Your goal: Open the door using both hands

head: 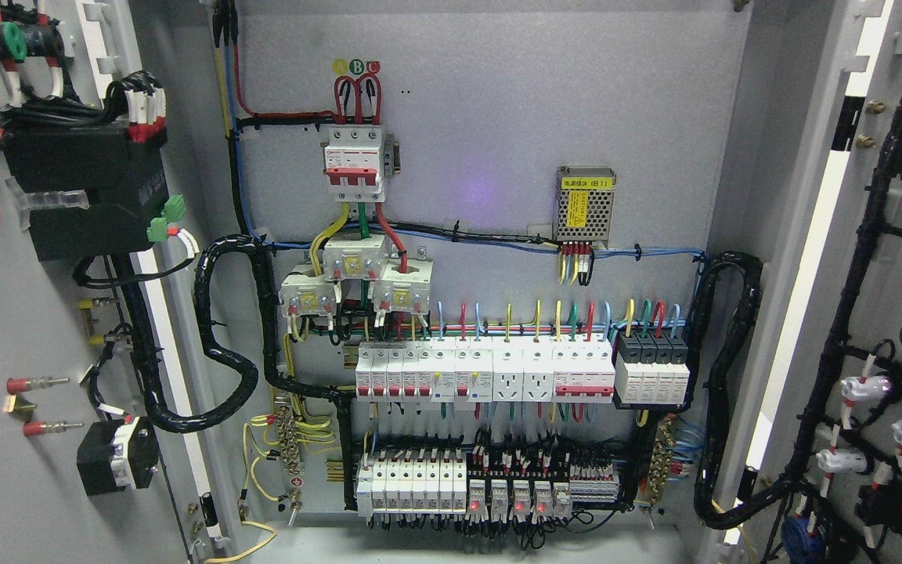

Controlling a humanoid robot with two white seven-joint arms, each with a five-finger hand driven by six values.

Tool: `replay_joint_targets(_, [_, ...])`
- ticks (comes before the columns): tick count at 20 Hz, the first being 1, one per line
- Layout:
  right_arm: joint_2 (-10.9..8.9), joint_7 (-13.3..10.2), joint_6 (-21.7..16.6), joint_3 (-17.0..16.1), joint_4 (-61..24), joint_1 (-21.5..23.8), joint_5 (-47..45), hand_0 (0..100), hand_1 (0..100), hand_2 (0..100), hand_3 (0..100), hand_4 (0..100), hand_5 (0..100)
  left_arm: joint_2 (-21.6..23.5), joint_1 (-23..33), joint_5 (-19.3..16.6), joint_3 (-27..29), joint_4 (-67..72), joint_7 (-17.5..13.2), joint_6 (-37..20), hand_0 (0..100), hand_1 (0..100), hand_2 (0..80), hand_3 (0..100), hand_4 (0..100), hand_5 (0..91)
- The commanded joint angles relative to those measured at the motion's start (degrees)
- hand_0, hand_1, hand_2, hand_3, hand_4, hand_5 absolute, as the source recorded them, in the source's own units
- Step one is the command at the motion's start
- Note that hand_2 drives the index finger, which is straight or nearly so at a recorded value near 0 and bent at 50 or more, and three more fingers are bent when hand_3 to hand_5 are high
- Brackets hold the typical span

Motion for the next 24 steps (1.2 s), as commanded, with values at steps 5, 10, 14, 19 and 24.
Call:
replay_joint_targets(5, [-7.30,-5.4,0.2,-11.6,-2.1,-0.5,-7.8,0,0,0,0,0,0,7.3,-5.6,4.6,7.1,-23.4,2.0,-38.3,0,0,0.0,0,0,0.0])
replay_joint_targets(10, [-7.21,-5.3,0.2,-13.0,-1.8,2.6,-10.3,0,0,0,0,0,0,10.5,-5.4,8.7,12.4,-25.7,2.0,-39.4,0,0,0.0,0,0,0.0])
replay_joint_targets(14, [-7.12,-5.3,0.2,-13.5,-0.7,3.1,-10.6,0,0,0,0,0,0,12.7,-0.6,11.4,17.8,-25.7,2.1,-42.3,0,0,0.0,0,0,0.0])
replay_joint_targets(19, [-6.95,-5.4,0.2,-15.7,1.6,4.5,-13.4,0,0,0,0,0,0,16.9,5.3,17.1,27.5,-25.4,2.2,-43.2,0,0,0.0,0,0,0.0])
replay_joint_targets(24, [-6.86,-5.4,0.2,-19.3,4.2,6.5,-17.5,0,0,0,0,0,0,17.1,7.6,20.8,34.6,-24.0,2.4,-43.6,0,0,0.0,0,0,0.0])
